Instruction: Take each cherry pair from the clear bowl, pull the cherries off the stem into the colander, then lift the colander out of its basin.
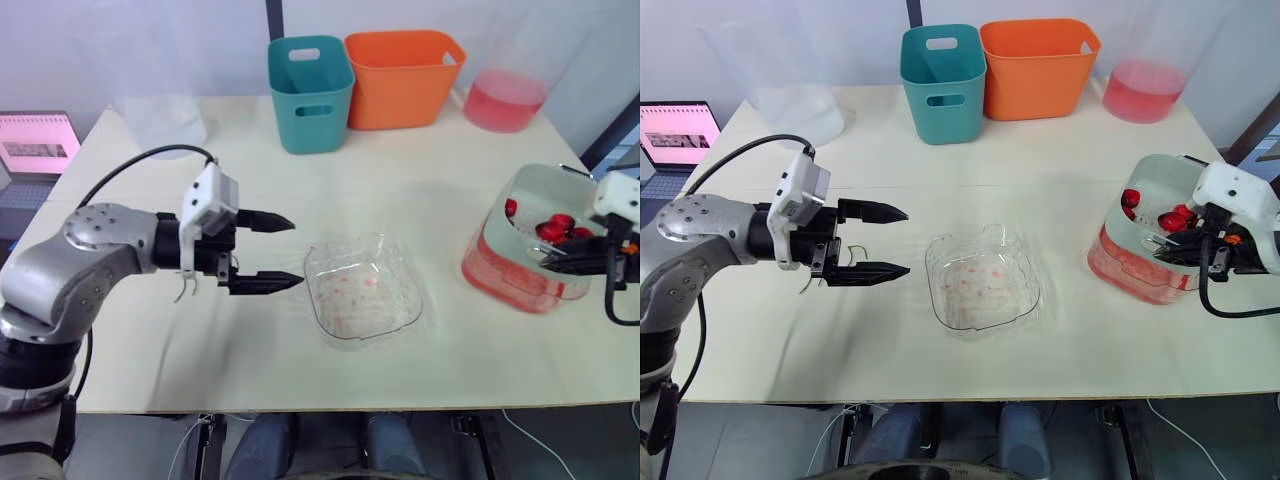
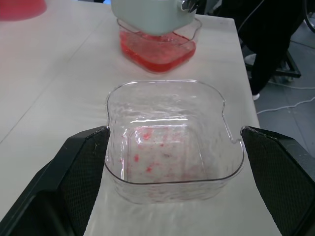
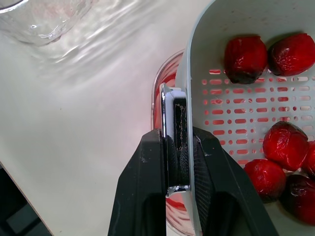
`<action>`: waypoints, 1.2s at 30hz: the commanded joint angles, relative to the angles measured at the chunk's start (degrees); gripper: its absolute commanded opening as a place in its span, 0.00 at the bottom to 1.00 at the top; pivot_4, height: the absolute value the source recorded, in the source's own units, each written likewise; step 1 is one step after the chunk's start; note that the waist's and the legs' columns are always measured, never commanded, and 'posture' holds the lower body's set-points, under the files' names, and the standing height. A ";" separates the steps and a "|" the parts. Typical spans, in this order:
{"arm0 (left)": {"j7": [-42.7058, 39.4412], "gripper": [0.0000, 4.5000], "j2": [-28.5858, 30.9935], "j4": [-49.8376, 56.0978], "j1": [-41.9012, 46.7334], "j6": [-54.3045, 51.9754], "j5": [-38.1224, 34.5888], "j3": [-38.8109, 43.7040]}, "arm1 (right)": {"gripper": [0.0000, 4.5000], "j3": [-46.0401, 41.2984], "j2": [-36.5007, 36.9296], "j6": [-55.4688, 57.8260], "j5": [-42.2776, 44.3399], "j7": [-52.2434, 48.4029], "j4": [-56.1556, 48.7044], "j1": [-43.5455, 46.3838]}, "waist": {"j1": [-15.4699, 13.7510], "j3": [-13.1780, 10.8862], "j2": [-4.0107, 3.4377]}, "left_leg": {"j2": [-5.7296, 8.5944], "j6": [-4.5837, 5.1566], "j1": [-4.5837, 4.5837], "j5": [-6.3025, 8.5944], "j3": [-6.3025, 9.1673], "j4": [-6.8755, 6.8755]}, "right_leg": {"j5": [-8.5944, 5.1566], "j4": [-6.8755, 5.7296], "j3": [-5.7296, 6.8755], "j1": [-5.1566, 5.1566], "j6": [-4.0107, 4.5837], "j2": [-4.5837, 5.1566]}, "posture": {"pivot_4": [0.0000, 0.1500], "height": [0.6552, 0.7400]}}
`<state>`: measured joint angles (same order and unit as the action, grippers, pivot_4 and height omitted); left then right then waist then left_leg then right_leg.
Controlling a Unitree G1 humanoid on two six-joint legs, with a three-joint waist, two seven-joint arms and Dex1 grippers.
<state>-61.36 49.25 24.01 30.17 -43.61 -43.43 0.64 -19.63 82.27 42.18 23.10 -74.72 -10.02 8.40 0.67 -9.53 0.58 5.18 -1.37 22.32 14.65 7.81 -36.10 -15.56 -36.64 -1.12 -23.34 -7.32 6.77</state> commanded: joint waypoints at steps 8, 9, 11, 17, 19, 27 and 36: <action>-2.76 1.00 0.26 -1.76 0.40 3.72 3.30 0.03 | 0.05 -5.28 2.19 0.41 -0.54 -1.94 -1.99 0.18 | 0.00 0.00 -0.01 | 0.00 0.00 0.00 0.00 -0.01 0.00 | 0.00 0.00 0.00 0.00 0.00 0.00 | 1.00 1.00; -3.04 1.00 0.20 -2.09 0.51 4.08 3.74 -0.14 | 0.05 -5.48 2.13 0.45 -0.62 -1.99 -2.11 0.15 | 0.00 0.00 -0.01 | 0.00 0.00 0.00 0.00 -0.01 0.00 | 0.00 0.00 0.00 0.00 0.00 0.00 | 1.00 1.00; -3.54 1.00 0.15 -2.83 0.77 4.95 4.72 -0.62 | 0.05 -5.82 2.05 0.53 -0.70 -1.98 -2.39 0.24 | -0.01 0.00 -0.01 | 0.00 0.00 0.00 0.00 -0.01 0.00 | 0.00 0.00 0.00 0.00 0.00 0.00 | 1.00 1.00; -4.23 1.00 -0.37 -3.86 1.49 5.74 5.43 -1.03 | 0.05 -6.48 1.65 0.93 -0.76 -1.99 -3.28 -0.27 | 0.00 0.00 -0.01 | 0.00 0.00 0.00 0.00 -0.01 0.00 | 0.00 0.00 0.00 0.00 0.00 0.00 | 1.00 1.00; -4.49 1.00 -0.52 -4.18 1.61 5.91 5.67 -1.07 | 0.05 -6.46 1.34 1.02 -0.72 -1.84 -3.56 -0.55 | 0.02 0.00 -0.01 | 0.00 0.00 0.00 0.00 -0.01 0.00 | 0.00 0.00 0.01 0.00 0.00 0.00 | 1.00 1.00; -5.23 1.00 -0.57 -5.01 1.60 6.91 6.78 -1.01 | 0.05 -6.06 0.05 0.71 -0.57 -0.65 -3.88 -1.05 | 0.00 0.00 -0.01 | 0.00 0.00 0.00 0.00 -0.01 0.00 | 0.00 -0.01 0.00 0.00 0.00 0.00 | 1.00 1.00; -5.68 1.00 -0.05 -5.44 1.56 7.64 7.21 -0.68 | 0.05 -4.76 -2.04 -0.43 -0.93 0.65 -4.54 -3.43 | 0.00 0.00 0.00 | 0.00 0.00 0.00 0.00 0.00 0.00 | 0.00 -0.02 0.01 0.00 0.00 0.00 | 1.00 1.00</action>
<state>-66.53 48.48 18.18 30.53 -36.93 -36.47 -1.30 -23.30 80.27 42.76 22.63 -74.53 -13.39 4.78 0.66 -9.53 0.57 5.17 -1.37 22.32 14.65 7.80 -36.11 -15.56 -36.66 -1.12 -23.34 -7.32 6.77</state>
